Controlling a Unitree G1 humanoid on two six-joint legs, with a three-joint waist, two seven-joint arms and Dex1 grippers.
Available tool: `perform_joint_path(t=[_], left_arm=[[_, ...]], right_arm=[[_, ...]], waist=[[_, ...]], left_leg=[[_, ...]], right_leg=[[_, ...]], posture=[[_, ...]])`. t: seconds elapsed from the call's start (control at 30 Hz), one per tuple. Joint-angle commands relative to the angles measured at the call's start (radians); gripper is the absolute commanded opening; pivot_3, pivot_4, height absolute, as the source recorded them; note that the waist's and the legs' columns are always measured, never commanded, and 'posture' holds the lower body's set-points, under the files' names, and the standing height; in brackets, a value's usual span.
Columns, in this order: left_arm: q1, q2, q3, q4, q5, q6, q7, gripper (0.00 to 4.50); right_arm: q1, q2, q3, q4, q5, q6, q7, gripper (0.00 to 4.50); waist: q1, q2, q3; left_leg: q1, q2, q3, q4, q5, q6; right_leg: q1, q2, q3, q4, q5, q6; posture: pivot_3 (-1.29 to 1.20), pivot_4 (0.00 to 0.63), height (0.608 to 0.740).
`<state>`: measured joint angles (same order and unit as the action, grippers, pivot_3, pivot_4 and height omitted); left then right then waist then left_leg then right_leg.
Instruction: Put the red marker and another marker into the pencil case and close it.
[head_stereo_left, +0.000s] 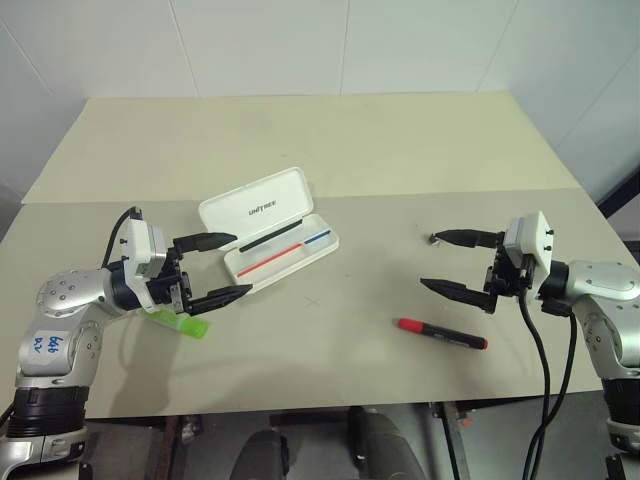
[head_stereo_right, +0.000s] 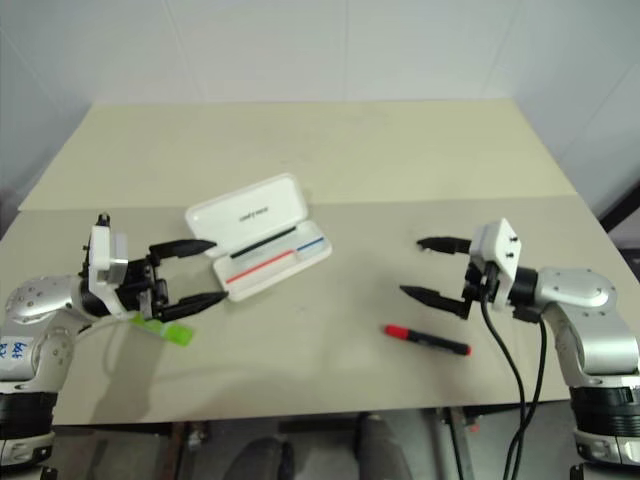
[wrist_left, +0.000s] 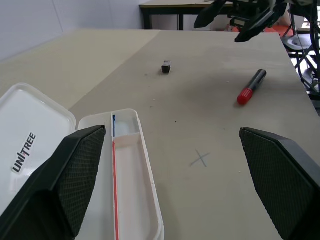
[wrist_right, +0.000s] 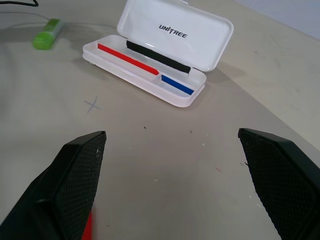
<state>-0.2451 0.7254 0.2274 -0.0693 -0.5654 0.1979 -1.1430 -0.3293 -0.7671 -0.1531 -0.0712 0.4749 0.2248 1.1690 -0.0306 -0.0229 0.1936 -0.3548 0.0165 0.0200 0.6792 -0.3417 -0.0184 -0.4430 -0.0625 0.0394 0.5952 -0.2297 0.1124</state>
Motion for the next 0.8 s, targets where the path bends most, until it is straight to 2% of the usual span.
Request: perform_joint_path(t=[0.03,0.13,0.3,0.43,0.8], left_arm=[[0.006,0.02,0.021,-0.005,0.01,-0.017,-0.003,3.55],[-0.002,0.012,-0.015,-0.016,0.055,0.0,0.043,2.53],[-0.007,0.018,-0.03,-0.015,0.074,0.028,0.061,2.53],[-0.053,-0.015,-0.155,-0.073,0.112,0.137,0.115,2.53],[-0.105,-0.018,-0.231,-0.041,0.208,0.215,0.2,2.53]], right_arm=[[-0.034,0.026,0.02,-0.018,0.009,-0.015,-0.002,4.5],[-0.049,0.059,0.057,-0.023,0.002,-0.031,0.004,4.5],[-0.071,0.108,0.113,-0.074,-0.002,-0.025,-0.021,4.5],[-0.057,0.147,0.116,-0.075,0.007,-0.065,-0.008,4.5],[-0.04,0.258,0.179,-0.163,-0.025,-0.082,-0.116,4.5]], waist=[[0.001,0.0,0.0],[0.003,0.0,0.0],[0.003,0.0,0.0],[0.008,0.0,0.0],[0.004,0.0,0.0]], left_leg=[[0.0,0.0,0.0,0.0,0.0,0.0],[0.0,0.0,-0.001,0.0,0.0,0.0],[0.0,0.0,-0.001,0.0,0.0,0.0],[-0.001,-0.001,-0.002,0.001,0.0,0.0],[0.0,0.0,-0.002,0.001,0.0,0.0]], right_leg=[[0.0,0.0,0.0,0.0,0.0,0.0],[0.0,0.0,0.0,0.001,0.0,0.0],[0.0,0.0,0.0,0.0,0.0,0.0],[0.0,-0.001,-0.001,0.0,0.0,0.0],[0.0,0.0,-0.001,0.003,0.0,-0.001]], posture=[[0.0,0.15,0.74],[0.0,0.15,0.74],[0.0,0.15,0.74],[0.0,0.15,0.74],[0.0,0.15,0.74]])
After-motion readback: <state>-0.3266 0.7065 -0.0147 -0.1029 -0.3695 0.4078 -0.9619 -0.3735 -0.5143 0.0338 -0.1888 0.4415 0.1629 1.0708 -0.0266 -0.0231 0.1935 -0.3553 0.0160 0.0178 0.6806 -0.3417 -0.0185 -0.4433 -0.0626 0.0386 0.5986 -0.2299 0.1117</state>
